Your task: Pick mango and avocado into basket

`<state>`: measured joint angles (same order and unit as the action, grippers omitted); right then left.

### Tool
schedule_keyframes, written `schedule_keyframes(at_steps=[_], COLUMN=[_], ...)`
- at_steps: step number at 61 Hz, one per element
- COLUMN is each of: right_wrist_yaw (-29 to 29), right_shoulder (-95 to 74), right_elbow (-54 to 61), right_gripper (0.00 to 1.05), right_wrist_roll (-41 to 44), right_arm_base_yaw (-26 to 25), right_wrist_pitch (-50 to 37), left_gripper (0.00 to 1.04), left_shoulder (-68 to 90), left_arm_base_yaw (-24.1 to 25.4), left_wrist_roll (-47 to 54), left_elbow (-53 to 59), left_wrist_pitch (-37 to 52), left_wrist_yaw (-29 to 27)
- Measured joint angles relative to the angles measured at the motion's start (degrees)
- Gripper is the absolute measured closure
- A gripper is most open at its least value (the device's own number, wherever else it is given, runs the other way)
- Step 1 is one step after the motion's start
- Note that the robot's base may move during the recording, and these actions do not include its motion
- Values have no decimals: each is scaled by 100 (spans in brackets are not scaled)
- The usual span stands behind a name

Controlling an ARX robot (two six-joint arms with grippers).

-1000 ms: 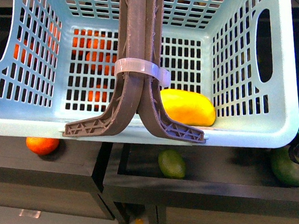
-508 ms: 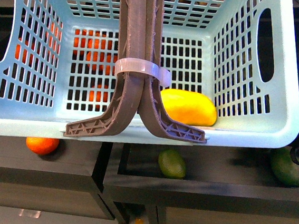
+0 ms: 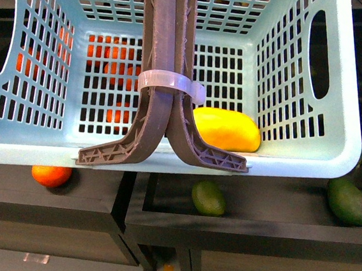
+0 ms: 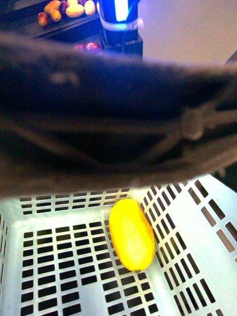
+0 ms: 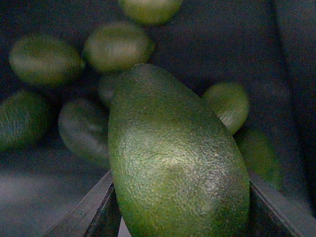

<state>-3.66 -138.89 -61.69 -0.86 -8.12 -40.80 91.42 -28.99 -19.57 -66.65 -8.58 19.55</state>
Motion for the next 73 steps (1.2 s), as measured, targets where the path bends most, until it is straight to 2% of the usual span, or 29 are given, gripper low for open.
schedule_keyframes(at_steps=[14, 28, 32, 40, 50, 64, 73], right_wrist_yaw=[-374, -885, -918, -876, -330, 238, 457], right_shoulder=[1438, 3134, 3731, 4887, 5353, 5117, 5069], right_elbow=[444, 769, 822, 990, 1285, 1508, 1528], right_gripper=[48, 48, 48, 48, 48, 48, 22], right_wrist_roll=[-385, -708, -789, -855, -876, -896, -973], right_arm_base_yaw=[-350, -181, 11, 774, 1897, 2533, 2597], right_wrist_pitch=[354, 1036, 1266, 1703, 1856, 1766, 1523], left_gripper=[100, 100, 100, 100, 100, 100, 100], left_shoulder=[0, 0, 0, 0, 0, 0, 0], left_arm_base_yaw=[0, 0, 0, 0, 0, 0, 0], left_wrist_roll=[0, 2, 2, 2, 0, 0, 0], left_elbow=[0, 0, 0, 0, 0, 0, 0], left_wrist_pitch=[0, 0, 0, 0, 0, 0, 0], left_wrist_yaw=[2, 2, 4, 2, 0, 2, 4])
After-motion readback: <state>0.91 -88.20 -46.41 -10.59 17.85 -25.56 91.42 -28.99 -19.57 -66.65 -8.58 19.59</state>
